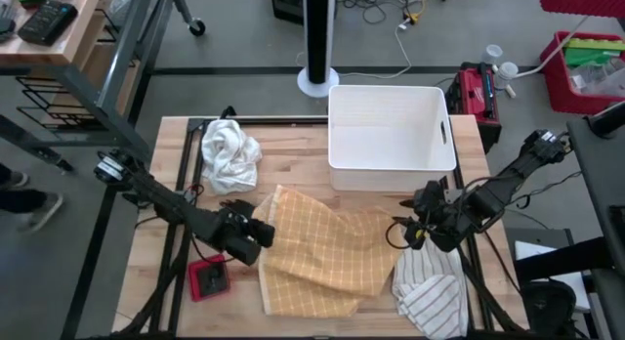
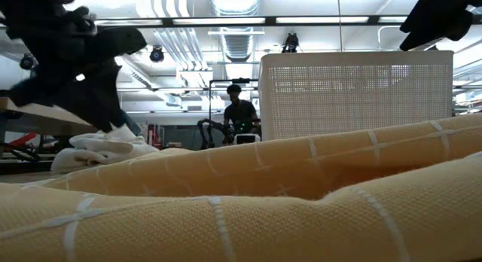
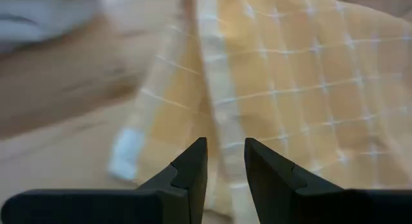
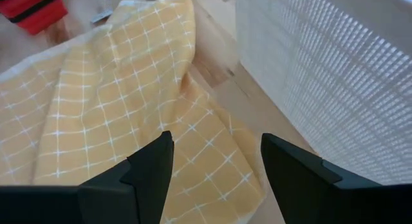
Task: Fold towel
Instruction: Fold the yellow kitchen towel
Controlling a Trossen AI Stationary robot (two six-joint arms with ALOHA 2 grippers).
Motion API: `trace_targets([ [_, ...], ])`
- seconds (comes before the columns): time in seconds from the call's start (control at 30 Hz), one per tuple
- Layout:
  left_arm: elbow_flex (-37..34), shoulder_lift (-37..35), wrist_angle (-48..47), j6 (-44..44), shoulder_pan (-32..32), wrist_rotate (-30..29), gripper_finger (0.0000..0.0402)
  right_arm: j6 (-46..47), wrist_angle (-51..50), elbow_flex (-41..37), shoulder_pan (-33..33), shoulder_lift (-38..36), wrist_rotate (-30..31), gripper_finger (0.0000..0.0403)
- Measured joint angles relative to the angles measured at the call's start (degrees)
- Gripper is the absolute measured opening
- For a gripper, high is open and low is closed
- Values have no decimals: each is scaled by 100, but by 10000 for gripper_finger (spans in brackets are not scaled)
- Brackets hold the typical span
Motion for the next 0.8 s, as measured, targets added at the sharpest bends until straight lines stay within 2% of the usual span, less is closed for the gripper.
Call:
trace_targets([
  [0.27, 65, 122, 196, 212, 154, -123, 126, -107, 42, -3, 0, 2, 471, 229],
  [0.43, -21, 486, 338, 39, 297, 173, 164, -144, 44, -3, 0, 2, 469, 231],
  [0.8, -8, 1147, 1228, 82, 472, 131, 225, -197, 61, -3, 0, 3, 469, 229],
])
